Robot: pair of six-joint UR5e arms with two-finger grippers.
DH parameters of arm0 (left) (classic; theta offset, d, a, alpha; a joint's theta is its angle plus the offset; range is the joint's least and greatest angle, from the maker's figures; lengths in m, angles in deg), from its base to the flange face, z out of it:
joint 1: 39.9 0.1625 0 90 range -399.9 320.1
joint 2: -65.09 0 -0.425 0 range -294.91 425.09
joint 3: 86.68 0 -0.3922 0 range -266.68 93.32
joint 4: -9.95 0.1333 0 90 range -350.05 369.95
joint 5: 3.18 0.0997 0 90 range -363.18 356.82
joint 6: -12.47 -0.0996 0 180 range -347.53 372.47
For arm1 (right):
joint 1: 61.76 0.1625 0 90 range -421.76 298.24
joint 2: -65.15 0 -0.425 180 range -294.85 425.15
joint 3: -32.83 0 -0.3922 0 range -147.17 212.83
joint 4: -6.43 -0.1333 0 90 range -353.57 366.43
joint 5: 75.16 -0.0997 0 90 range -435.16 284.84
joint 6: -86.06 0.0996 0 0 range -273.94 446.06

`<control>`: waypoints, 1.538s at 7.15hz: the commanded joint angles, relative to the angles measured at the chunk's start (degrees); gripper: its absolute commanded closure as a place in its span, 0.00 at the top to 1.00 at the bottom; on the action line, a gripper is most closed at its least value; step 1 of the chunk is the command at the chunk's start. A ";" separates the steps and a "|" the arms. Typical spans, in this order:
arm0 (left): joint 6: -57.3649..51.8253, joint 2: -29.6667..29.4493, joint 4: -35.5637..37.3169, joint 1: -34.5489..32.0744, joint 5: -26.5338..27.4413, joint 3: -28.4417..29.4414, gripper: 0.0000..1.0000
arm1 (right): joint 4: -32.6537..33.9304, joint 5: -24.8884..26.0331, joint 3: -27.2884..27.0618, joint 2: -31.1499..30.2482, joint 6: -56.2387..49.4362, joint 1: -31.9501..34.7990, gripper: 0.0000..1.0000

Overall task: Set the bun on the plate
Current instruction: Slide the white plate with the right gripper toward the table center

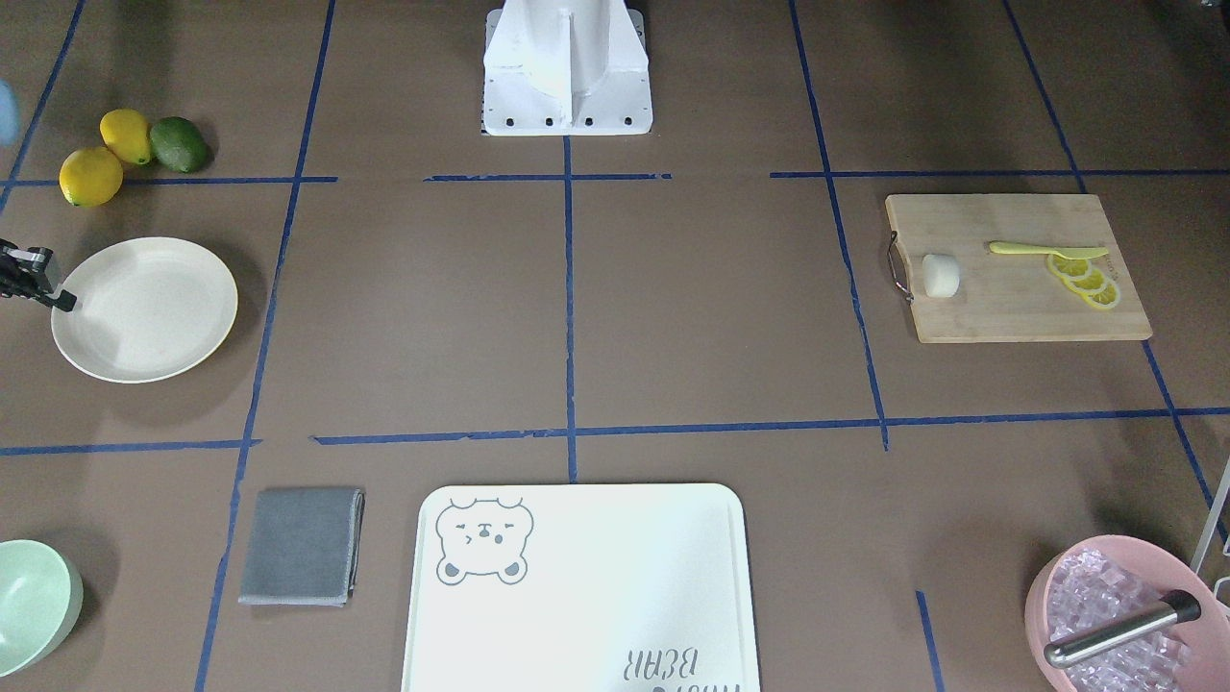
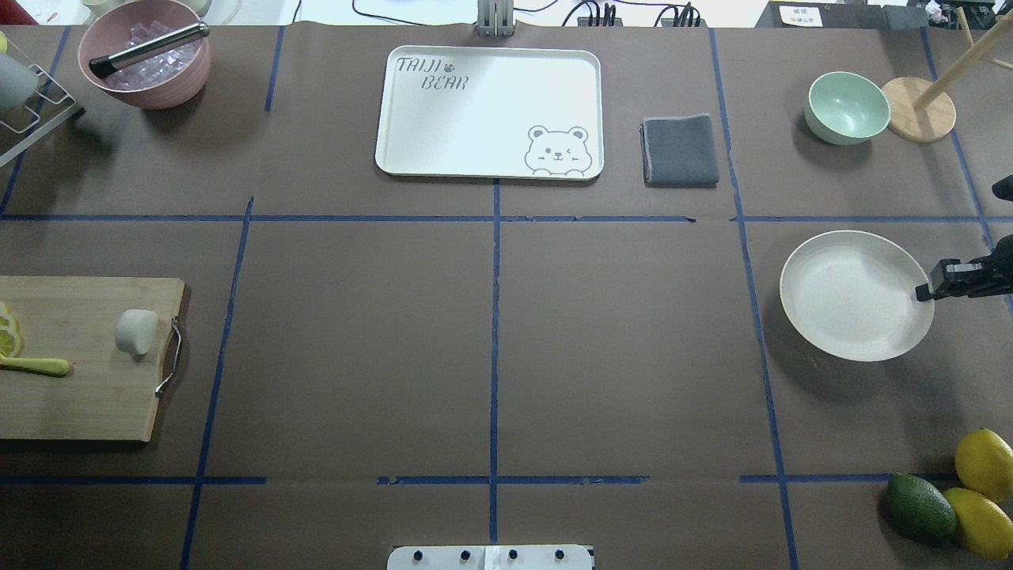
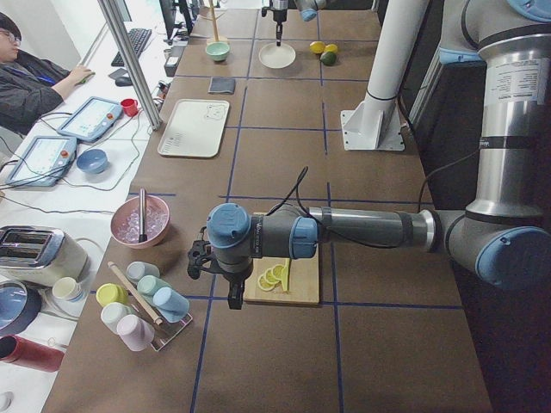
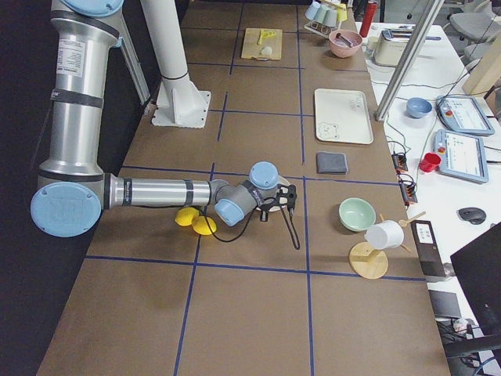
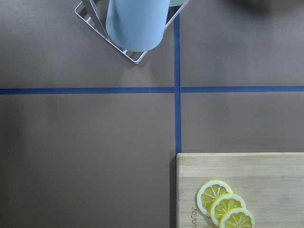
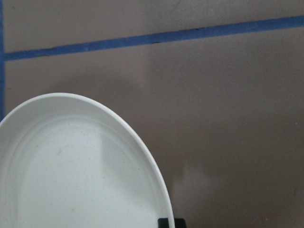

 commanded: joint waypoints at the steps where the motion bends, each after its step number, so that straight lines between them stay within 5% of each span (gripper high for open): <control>1: 0.03 -0.28 0.07 -0.02 0.38 0.07 1.00 | -4.27 -4.90 0.55 5.81 8.06 2.08 0.00; 3: 0.03 -0.19 0.07 -0.02 0.39 0.07 1.00 | -3.84 -4.12 1.09 16.36 20.36 -3.95 0.00; 6: 0.03 -0.19 0.07 -0.11 0.39 0.42 1.00 | -2.87 13.59 0.56 25.08 31.73 -19.67 0.00; 8: -0.05 -0.19 0.07 -0.02 0.39 0.86 1.00 | 5.17 24.06 0.56 30.61 32.72 -28.21 0.00; 11: -0.05 -0.19 0.07 -0.11 0.39 0.95 1.00 | 11.81 29.28 0.74 34.07 33.16 -33.95 0.00</control>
